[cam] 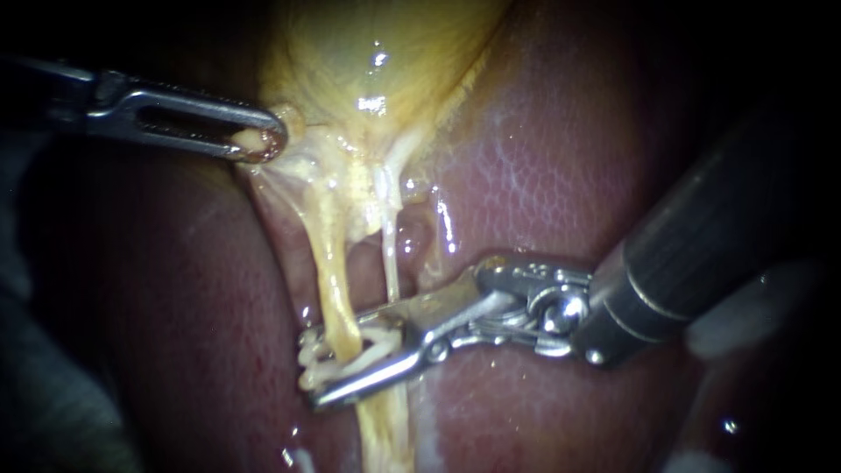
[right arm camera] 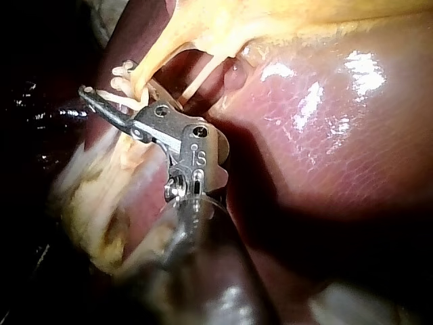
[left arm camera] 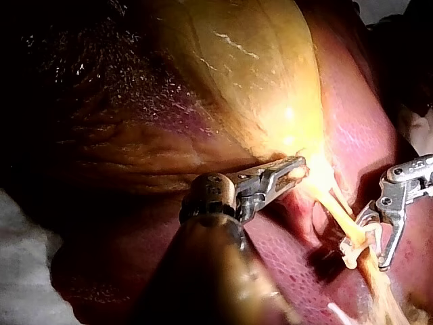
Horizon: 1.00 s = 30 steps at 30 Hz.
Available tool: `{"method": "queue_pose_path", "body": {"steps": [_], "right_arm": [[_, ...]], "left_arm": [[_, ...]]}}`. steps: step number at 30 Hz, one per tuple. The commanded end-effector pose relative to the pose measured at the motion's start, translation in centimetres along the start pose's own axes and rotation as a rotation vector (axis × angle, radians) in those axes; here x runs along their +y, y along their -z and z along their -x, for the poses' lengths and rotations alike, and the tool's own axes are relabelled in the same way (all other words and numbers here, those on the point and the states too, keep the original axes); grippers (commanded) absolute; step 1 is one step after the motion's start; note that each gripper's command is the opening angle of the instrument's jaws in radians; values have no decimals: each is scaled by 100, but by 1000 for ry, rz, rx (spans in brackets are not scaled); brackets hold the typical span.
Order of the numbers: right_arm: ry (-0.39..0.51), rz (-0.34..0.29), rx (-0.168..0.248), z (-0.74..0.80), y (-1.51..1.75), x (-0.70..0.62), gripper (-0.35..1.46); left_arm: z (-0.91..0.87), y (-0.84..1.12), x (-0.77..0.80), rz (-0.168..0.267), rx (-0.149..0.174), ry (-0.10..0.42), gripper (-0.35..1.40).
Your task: Clipping second clip left tube
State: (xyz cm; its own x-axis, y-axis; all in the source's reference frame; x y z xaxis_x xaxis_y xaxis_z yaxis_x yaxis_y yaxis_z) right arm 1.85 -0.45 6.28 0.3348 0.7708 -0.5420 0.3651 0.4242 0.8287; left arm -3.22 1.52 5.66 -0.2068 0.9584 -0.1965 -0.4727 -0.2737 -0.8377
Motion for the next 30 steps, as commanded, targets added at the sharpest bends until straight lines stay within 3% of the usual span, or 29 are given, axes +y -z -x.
{"method": "queue_pose_path", "body": {"steps": [1, 12, 27, 30], "right_arm": [[2, -4, -1, 0, -2, -2, 45], [-38, 3, 14, -12, 3, -7, 28], [-54, 11, 24, -18, 10, -9, -27], [-95, 10, 24, -17, 12, -11, -35]], "left_arm": [[0, 0, 0, 0, 0, 0, -35], [0, 0, 0, 0, 0, 0, -35], [0, 1, 0, 0, 0, 0, -35], [0, 1, 0, 0, 0, 0, -35]]}}
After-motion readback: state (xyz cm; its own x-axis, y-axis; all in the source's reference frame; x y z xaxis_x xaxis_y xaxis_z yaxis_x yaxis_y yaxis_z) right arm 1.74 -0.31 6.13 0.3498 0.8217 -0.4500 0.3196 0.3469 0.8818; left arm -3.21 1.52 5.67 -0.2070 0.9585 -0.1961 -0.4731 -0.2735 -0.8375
